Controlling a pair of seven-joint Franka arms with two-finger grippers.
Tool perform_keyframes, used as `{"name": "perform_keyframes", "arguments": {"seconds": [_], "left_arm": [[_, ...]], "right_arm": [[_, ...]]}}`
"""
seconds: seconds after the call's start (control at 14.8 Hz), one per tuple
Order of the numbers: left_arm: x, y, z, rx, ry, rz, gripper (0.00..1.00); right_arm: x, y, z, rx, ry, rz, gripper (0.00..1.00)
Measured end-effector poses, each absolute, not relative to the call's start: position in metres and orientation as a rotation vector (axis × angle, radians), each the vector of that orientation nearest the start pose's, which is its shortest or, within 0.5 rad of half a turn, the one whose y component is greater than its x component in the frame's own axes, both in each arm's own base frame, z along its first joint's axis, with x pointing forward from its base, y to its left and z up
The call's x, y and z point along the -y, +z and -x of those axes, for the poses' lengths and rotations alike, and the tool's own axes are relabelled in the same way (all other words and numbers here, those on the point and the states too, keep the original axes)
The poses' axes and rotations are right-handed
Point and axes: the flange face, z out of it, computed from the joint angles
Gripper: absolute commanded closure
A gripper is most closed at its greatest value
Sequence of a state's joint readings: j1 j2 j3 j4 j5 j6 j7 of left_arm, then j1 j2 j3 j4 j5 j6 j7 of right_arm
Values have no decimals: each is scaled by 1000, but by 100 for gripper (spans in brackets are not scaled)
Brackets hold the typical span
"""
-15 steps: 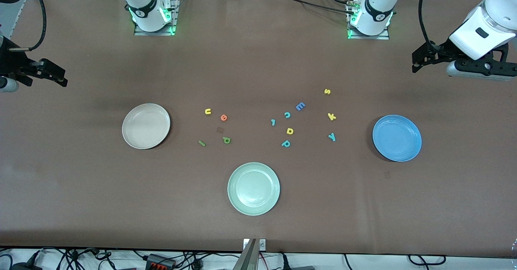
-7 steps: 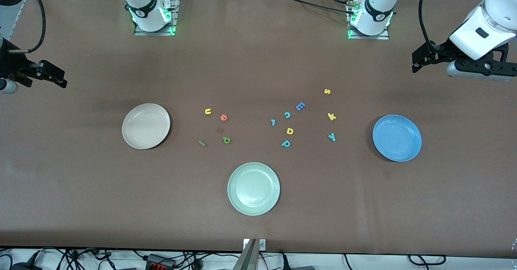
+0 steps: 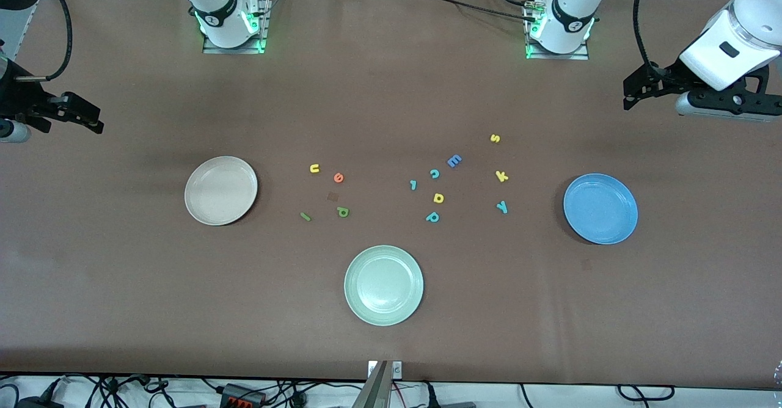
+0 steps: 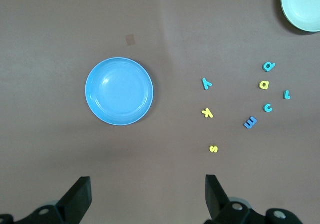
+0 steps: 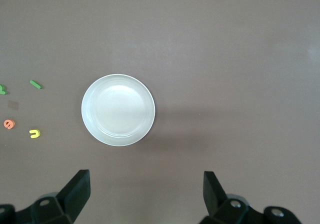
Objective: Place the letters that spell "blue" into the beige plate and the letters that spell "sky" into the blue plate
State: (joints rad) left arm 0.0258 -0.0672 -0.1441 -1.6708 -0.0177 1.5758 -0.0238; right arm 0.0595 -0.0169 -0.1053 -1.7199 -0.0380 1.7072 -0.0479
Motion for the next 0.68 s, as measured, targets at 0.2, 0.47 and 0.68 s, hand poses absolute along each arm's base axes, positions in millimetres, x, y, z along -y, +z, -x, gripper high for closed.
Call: {"name": "perform_keyframes", "arguments": {"seconds": [0.2,0.47,0.68], "left_arm": [[67,614,-529,-147,46,3144,0],[67,614,-529,-147,46,3144,0],[67,614,-529,-147,46,3144,0]], "right_arm": [[28,572,-557,18,4,3180,0],[12,544,-569,63,82,3181,0],[-24,509,-580,160,177,3181,0]]}}
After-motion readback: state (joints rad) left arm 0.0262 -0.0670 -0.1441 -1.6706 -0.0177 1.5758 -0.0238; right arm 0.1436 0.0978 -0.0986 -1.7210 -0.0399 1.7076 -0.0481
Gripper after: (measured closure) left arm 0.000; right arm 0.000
